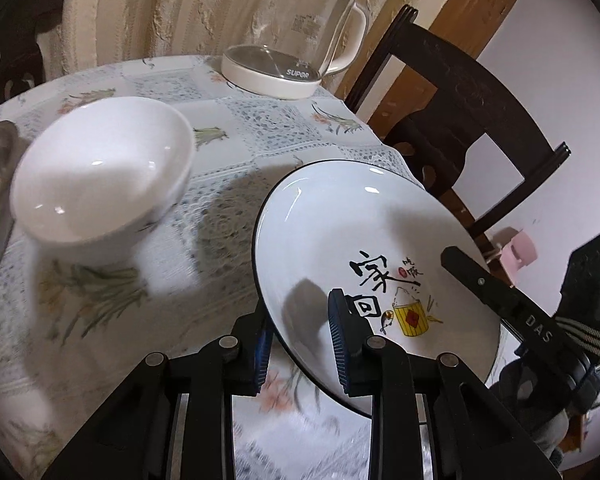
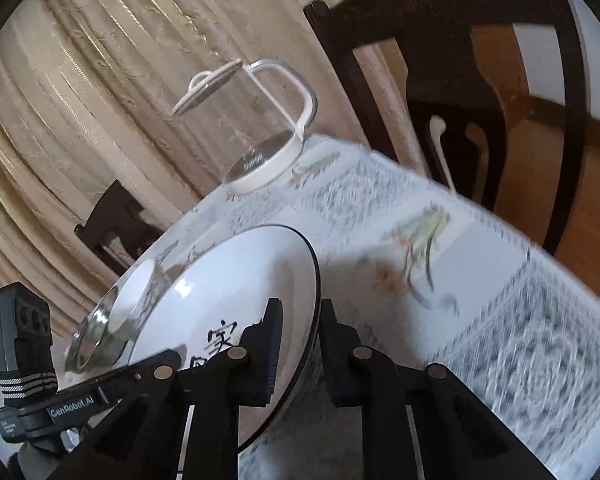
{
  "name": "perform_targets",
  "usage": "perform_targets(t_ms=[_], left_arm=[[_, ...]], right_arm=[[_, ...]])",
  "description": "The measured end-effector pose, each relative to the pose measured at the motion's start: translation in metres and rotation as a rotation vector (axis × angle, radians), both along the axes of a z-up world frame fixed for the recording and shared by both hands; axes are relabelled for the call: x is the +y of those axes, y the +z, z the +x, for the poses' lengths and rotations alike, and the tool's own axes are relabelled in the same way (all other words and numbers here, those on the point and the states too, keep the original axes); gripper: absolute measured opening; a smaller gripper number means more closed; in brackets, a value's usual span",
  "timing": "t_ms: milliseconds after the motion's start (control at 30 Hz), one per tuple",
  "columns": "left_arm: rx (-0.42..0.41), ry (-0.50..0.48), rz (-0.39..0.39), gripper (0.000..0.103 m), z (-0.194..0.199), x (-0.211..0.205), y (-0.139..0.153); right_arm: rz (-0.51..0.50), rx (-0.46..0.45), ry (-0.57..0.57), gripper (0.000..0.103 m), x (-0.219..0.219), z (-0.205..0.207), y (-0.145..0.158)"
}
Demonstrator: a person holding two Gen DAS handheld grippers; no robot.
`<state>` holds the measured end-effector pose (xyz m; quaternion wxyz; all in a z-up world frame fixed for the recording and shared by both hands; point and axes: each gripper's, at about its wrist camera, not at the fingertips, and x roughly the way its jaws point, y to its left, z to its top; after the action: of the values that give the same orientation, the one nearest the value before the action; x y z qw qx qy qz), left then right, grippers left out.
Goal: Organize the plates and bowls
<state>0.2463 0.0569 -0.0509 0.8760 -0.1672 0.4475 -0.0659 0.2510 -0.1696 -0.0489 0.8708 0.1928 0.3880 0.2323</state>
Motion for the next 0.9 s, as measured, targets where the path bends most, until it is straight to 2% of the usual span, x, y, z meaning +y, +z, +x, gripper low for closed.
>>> perform_targets(t_ms=[100, 333, 900], left_arm=[[-0.022, 0.003, 0.011, 0.027, -0.015, 0.004, 0.007], [-0.04, 0.024, 0.013, 0.027, -0.053, 0.013, 0.017], [-0.08, 0.173, -0.015, 0.027, -0.158, 0.085, 0.039]], right_arm=[[0.031, 0.012, 0.018, 0.019, -0.001, -0.02, 0.0], [0.024, -0.025, 0.033, 0.019, 0.009, -0.052, 0.013], [0.004, -0.055, 0.191, 0.02, 0.085, -0.115, 0.024]])
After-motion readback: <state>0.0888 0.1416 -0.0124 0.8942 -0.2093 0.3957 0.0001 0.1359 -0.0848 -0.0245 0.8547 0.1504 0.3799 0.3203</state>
